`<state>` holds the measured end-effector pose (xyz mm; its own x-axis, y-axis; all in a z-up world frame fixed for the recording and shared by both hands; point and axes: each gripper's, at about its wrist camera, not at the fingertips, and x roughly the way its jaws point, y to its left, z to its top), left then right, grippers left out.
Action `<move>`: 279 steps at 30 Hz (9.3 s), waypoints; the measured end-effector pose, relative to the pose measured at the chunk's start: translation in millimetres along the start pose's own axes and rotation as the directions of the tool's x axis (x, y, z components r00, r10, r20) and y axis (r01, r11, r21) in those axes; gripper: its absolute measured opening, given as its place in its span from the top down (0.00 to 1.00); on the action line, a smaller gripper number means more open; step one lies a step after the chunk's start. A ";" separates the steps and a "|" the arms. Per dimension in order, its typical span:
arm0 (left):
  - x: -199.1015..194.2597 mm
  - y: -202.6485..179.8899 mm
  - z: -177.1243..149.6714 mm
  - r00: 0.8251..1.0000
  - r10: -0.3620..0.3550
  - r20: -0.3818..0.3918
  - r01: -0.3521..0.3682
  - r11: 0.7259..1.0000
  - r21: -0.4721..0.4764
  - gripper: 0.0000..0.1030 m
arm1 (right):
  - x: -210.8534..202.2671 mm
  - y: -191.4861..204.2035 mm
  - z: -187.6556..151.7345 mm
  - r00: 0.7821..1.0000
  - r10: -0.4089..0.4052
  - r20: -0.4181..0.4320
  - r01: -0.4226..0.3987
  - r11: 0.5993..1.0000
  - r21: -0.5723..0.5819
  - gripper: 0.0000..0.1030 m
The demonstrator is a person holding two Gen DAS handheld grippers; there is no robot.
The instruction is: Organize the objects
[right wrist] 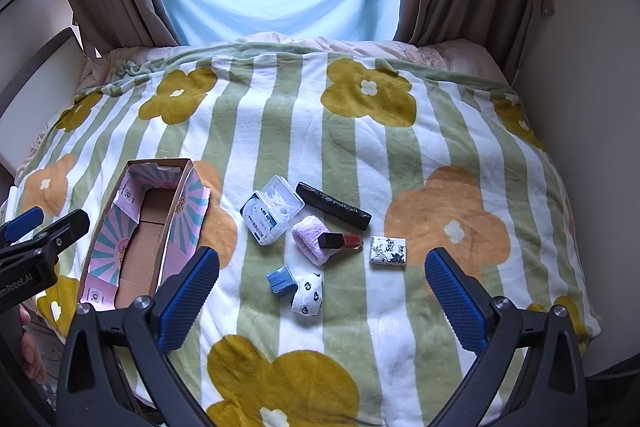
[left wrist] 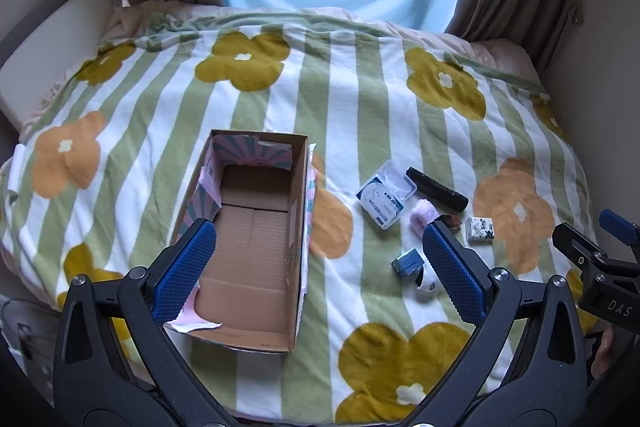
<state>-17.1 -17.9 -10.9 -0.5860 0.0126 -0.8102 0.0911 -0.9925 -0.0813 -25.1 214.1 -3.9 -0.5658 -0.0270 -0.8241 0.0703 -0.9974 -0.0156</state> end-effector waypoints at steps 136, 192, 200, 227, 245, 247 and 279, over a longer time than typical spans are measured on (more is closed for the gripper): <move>306.9 91.1 64.8 0.934 0.097 -0.345 -0.292 0.763 -0.577 0.01 | 300.6 -53.2 62.6 0.952 0.138 -0.275 -0.244 0.884 -0.399 0.07; 240.9 78.8 55.3 0.970 0.109 -0.217 -0.230 0.698 -0.678 0.11 | 226.4 -45.9 85.9 0.935 0.166 -0.312 -0.239 0.948 -0.211 0.78; 153.1 60.6 54.0 0.970 0.179 -0.161 -0.240 0.644 -0.727 0.11 | 140.6 -45.5 79.0 0.957 0.151 -0.248 -0.172 0.983 -0.065 0.78; 46.9 7.4 5.9 0.938 0.327 -0.113 -0.300 0.606 -0.737 0.10 | 42.0 15.9 38.0 0.984 0.127 -0.126 -0.138 0.987 -0.082 0.78; 28.5 49.4 -104.7 0.894 0.357 -0.271 -0.414 0.426 -0.804 0.10 | 94.6 154.3 58.8 0.916 0.307 -0.256 -0.373 0.887 -0.270 0.78; 33.5 54.6 -116.5 0.892 0.346 -0.292 -0.424 0.412 -0.806 0.10 | 105.5 166.9 62.4 0.907 0.319 -0.275 -0.391 0.880 -0.271 0.78; 189.1 114.9 -174.4 0.870 0.132 -0.476 -0.469 0.524 -0.711 0.10 | 310.2 292.3 45.9 0.765 0.253 -0.593 -0.490 0.826 -0.279 0.78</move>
<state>23.0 -108.4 -274.6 -0.1144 -0.0625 -0.9915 0.8948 -0.4400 -0.0755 -217.8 -88.8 -238.2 0.0723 -0.2333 -0.9697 0.5648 -0.7918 0.2326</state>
